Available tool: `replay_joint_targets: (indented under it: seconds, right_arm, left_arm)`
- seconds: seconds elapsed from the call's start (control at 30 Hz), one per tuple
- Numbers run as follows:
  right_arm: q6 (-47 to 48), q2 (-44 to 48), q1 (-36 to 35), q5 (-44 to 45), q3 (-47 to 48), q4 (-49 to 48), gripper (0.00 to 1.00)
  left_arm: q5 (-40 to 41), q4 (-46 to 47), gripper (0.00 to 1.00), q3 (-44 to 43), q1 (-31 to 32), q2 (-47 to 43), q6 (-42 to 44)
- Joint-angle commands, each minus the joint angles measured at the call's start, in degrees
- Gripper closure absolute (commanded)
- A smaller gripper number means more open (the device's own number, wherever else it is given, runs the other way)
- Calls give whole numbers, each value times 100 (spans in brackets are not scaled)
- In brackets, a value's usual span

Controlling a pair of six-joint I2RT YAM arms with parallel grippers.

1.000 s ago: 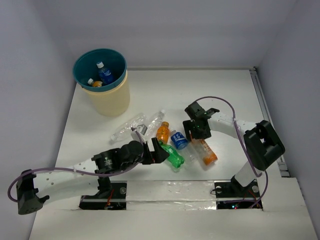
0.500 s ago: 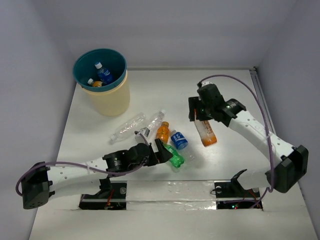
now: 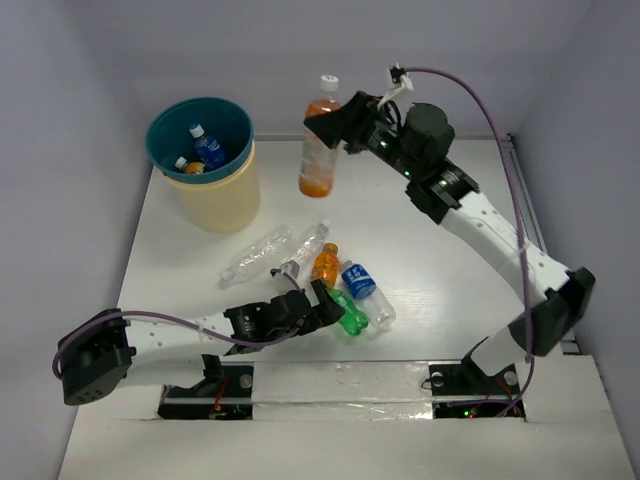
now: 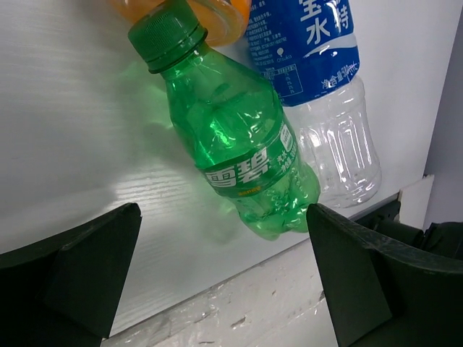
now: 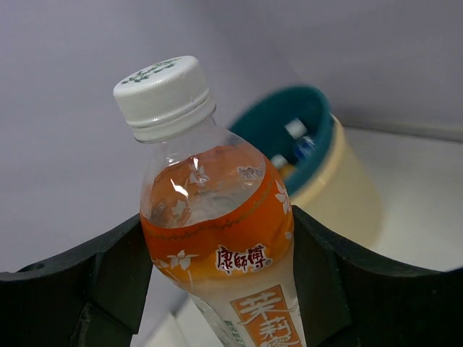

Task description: Put the plastic bottles in the bin

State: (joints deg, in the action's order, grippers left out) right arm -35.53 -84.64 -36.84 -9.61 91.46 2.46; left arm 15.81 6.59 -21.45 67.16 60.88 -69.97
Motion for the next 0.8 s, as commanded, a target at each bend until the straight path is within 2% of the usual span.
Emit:
replay_joint_targets:
  seconds: [0.0, 0.1, 0.23, 0.4, 0.53, 0.77]
  right_arm:
    - [-1278, -753, -209, -43, 643, -2423, 40]
    - [-1535, -1676, -323, 651, 1486, -2935, 40]
    - [-2194, -2968, -376, 943, 2857, -3190, 39]
    - [-2196, -4479, -587, 1707, 5017, -2637, 38]
    - [-1914, -5209, -798, 2173, 5933, -2277, 37]
    - [-1220, -5369, -1035, 2323, 5628, -2083, 25]
  left_arm:
    - [203, 465, 1, 97, 34, 125, -192]
    - [124, 667, 1, 159, 34, 354, -192]
    - [18, 1054, 1, 273, 34, 582, -192]
    - [-34, 1476, 1, 501, 34, 521, -183]
    - [27, 1451, 1, 546, 34, 460, -174]
    - [71, 1398, 1, 581, 34, 407, -227]
